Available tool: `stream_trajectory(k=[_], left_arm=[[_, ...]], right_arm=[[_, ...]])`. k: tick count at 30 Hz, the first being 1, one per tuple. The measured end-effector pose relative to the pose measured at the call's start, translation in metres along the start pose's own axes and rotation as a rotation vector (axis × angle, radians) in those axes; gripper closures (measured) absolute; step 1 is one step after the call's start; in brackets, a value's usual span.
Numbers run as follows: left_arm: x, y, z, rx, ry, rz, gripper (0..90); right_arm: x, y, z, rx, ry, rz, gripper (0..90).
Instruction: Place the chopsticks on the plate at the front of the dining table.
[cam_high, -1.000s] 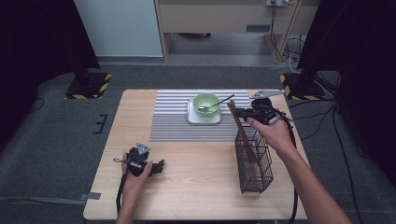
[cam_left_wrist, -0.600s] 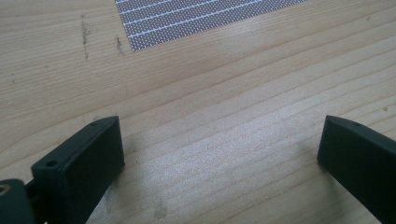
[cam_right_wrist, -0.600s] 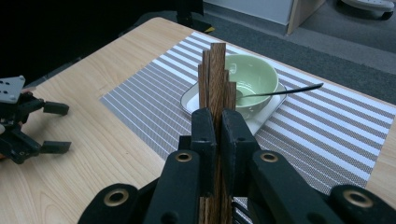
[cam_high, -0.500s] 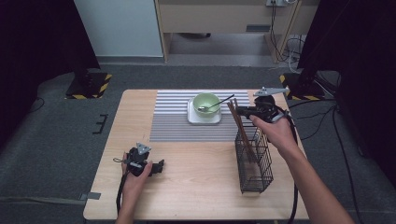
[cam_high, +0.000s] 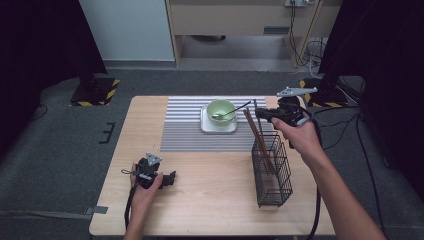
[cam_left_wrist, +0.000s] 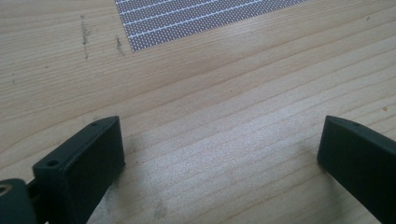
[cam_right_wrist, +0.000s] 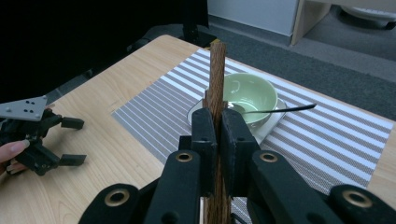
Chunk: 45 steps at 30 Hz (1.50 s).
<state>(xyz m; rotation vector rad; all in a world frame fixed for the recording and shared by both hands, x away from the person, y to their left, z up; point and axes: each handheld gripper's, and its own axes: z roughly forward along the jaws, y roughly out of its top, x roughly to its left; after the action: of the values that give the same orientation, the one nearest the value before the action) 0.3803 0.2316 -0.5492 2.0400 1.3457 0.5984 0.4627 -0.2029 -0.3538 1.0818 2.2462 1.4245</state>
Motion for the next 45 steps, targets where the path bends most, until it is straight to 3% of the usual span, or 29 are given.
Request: stream_trajectory(k=[6, 13, 17, 20, 22, 25, 27, 30, 33, 40, 45], left_arm=[[-0.008, 0.002, 0.0, -0.018, 0.001, 0.018, 3.4], [-0.019, 0.009, -0.013, -0.076, -0.06, 0.045, 4.7], [-0.024, 0.028, -0.029, -0.126, -0.075, 0.054, 4.8], [-0.026, 0.043, -0.04, -0.165, -0.05, 0.054, 4.8], [-0.026, 0.052, -0.044, -0.181, -0.049, 0.033, 5.3], [-0.026, 0.062, -0.048, -0.193, -0.039, 0.041, 5.5], [-0.026, 0.064, -0.048, -0.189, -0.032, 0.047, 5.6], [-0.023, 0.069, -0.051, -0.217, -0.035, 0.015, 6.0], [-0.021, 0.071, -0.054, -0.233, -0.032, 0.008, 6.9], [-0.014, 0.086, -0.072, -0.267, -0.062, 0.008, 8.5], [-0.009, 0.092, -0.078, -0.272, -0.081, 0.008, 8.5]], right_arm=[[-0.003, 0.006, -0.003, -0.029, 0.001, 0.003, 85.1], [-0.009, 0.012, -0.013, -0.071, 0.009, 0.01, 85.1], [-0.011, 0.019, -0.022, -0.101, 0.01, 0.016, 85.1], [-0.009, 0.026, -0.028, -0.128, 0.017, 0.014, 85.1], [-0.007, 0.032, -0.033, -0.142, 0.018, 0.01, 85.0], [-0.005, 0.041, -0.039, -0.162, 0.021, 0.01, 85.0], [-0.004, 0.044, -0.041, -0.168, 0.023, 0.009, 85.1], [0.0, 0.056, -0.045, -0.175, 0.017, -0.007, 85.1], [0.002, 0.063, -0.048, -0.185, 0.021, -0.016, 85.0], [0.019, 0.091, -0.059, -0.207, 0.03, -0.063, 85.0], [0.028, 0.097, -0.055, -0.214, 0.041, -0.072, 85.0]])
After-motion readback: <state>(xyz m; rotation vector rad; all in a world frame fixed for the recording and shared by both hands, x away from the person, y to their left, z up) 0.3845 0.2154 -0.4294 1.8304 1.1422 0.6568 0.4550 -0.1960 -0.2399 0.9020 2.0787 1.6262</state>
